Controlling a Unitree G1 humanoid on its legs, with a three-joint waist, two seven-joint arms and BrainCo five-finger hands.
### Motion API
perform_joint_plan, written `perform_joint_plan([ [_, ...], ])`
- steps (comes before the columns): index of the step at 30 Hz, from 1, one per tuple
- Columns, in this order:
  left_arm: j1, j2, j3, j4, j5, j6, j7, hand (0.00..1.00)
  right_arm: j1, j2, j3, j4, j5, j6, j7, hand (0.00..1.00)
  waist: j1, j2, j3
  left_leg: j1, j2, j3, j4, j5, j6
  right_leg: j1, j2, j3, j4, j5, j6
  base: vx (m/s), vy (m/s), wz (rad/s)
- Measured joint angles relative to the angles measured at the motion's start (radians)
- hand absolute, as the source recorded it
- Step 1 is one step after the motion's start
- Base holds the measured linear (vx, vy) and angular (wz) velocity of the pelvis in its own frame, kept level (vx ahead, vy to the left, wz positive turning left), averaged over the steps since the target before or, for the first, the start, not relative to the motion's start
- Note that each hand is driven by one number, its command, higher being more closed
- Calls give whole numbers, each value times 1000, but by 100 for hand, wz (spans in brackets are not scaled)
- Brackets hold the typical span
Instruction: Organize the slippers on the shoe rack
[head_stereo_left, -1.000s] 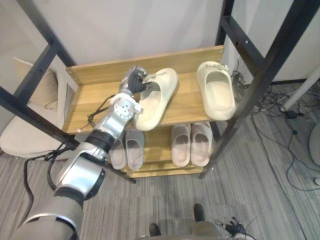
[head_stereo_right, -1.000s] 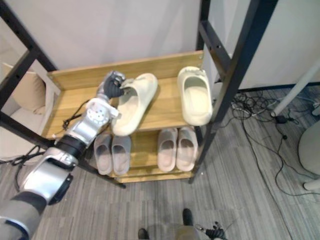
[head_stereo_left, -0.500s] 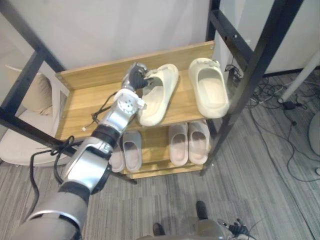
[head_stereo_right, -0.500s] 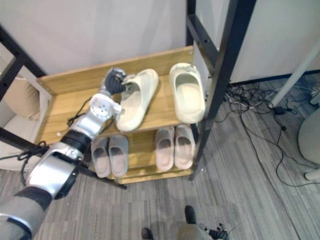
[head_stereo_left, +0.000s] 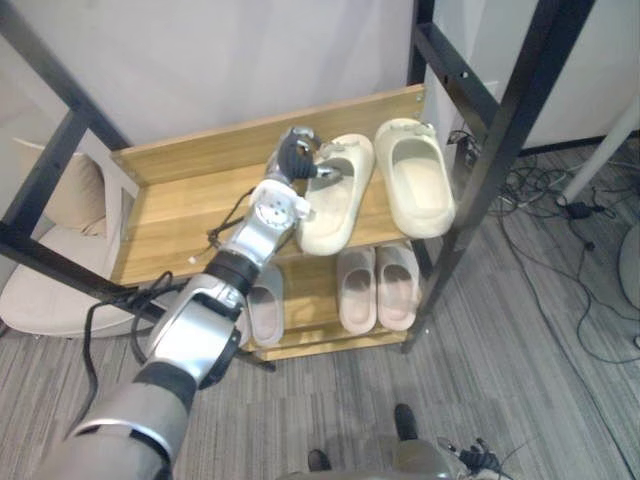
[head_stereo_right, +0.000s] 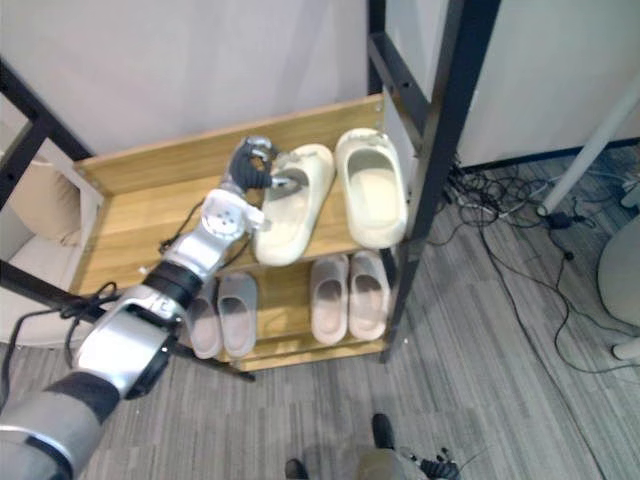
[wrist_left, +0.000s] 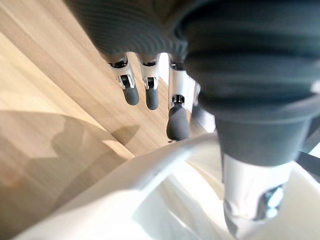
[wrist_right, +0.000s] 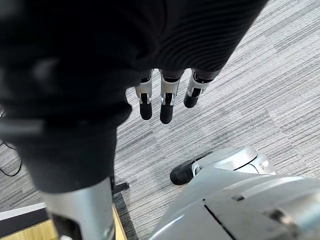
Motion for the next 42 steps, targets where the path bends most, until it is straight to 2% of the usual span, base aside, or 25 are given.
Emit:
perform_joint_plan([
  [6,104,-19,13,-90,-51,-3,6,0,-6,-11,36,4,2,1,-3,0,-13,0,2,2,-4,-44,6,3,4,27,-4,-46,-4,-4,2,-21,-21,19],
  [12,199,-20,36,-159,-102,-7,7,0,-8,-13,45,9,2,1,-3,0,-7,-6,5,-1,-6,-73,8,8,10,41,-9,-74,-7,-6,3,-32,-19,17],
  [16,252,-18,61,-220,-145,-9,7,0,-20,-22,76,25,4,1,-4,0,-5,-17,13,1,-7,-92,10,12,14,53,-13,-93,-7,-6,3,-37,-16,14],
  [20,354,-17,95,-330,-191,-37,14,0,-28,-22,80,42,4,1,-3,0,4,-27,18,1,-6,-106,13,13,15,61,-14,-102,-7,-6,3,-25,-12,8],
  [31,519,-20,100,-516,-298,-67,-14,0,-28,-21,111,48,4,3,-1,0,25,-62,8,2,-7,-122,13,15,19,70,-14,-122,-7,-7,3,-11,-7,4],
  [36,630,-51,68,-651,-345,-82,-37,0,-31,-23,112,77,3,4,-2,0,47,-72,2,1,-10,-130,13,16,20,74,-16,-130,-7,-7,3,-10,-3,3],
  [42,676,-59,-16,-710,-368,-84,-81,0,-32,-22,120,83,1,10,-2,0,56,-89,-11,1,-11,-137,13,17,22,77,-17,-135,-8,-7,3,-12,-5,2],
])
